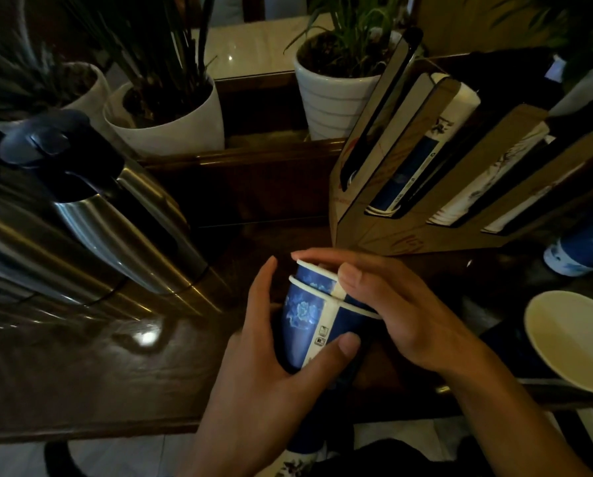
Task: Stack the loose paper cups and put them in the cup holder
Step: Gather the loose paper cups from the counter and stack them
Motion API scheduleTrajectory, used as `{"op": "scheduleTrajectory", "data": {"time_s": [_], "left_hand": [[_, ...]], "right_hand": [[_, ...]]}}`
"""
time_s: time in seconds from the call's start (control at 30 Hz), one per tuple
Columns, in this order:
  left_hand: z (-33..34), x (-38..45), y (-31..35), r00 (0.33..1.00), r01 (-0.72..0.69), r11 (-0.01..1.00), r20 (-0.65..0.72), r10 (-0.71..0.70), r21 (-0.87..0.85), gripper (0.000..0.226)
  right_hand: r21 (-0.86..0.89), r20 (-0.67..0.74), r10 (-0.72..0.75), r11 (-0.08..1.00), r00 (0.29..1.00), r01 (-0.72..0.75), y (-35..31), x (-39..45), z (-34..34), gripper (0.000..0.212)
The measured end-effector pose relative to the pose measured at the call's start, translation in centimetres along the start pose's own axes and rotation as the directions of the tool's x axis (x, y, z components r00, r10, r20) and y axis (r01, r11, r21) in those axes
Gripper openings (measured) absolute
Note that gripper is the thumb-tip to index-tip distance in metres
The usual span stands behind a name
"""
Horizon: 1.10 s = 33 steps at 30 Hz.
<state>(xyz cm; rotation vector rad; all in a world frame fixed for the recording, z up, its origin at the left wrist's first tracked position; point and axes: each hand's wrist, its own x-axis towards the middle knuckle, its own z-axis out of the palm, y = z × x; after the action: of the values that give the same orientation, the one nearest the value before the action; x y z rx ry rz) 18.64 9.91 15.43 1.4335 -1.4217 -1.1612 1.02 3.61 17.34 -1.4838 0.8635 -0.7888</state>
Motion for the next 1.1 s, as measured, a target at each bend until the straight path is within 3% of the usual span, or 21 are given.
{"op": "scheduleTrajectory", "data": {"time_s": [0.27,0.4,0.47,0.6,0.7,0.9,1.0,1.1], "left_hand": [[0.0,0.0,0.3,0.999,-0.035,0.999,0.001,0.035,0.022,0.104],[-0.1,0.1,0.3,0.999,-0.052,0.998,0.01,0.051,0.043,0.104],[-0.2,0.1,0.5,0.999,-0.047,0.998,0.015,0.046,0.048,0.106],[-0.3,0.4,1.1,0.997,-0.07,0.995,0.021,0.068,0.073,0.111],[0.1,0.5,1.5,0.996,-0.089,0.986,0.016,0.088,0.142,0.114],[1.3,1.0,1.8,0.995,-0.103,0.954,0.043,0.095,0.282,0.113],[1.8,1.2,1.8,0.995,-0.102,0.951,0.042,0.093,0.291,0.114],[2.2,1.2,1.8,0.995,-0.103,0.948,0.037,0.097,0.301,0.114]], "right_hand": [[-0.047,0.002,0.003,0.999,1.0,-0.002,0.3,-0.1,0.4,0.042],[-0.038,-0.041,-0.083,0.996,0.996,0.082,0.3,-0.3,0.9,0.03],[-0.024,-0.059,-0.112,0.994,0.992,0.111,0.3,-0.5,1.2,0.039],[0.124,-0.002,-0.037,0.992,0.999,0.037,1.0,-0.7,0.4,0.027],[0.149,0.003,0.069,0.986,0.998,-0.069,1.8,-0.6,-0.5,0.046],[0.037,-0.138,0.109,0.994,0.984,-0.104,1.9,-0.2,-0.8,0.049],[0.018,-0.212,0.089,0.996,0.973,-0.088,1.7,-0.5,-0.7,0.025],[0.095,-0.342,0.235,0.972,0.91,-0.215,2.2,-0.8,-0.7,0.016]]}}
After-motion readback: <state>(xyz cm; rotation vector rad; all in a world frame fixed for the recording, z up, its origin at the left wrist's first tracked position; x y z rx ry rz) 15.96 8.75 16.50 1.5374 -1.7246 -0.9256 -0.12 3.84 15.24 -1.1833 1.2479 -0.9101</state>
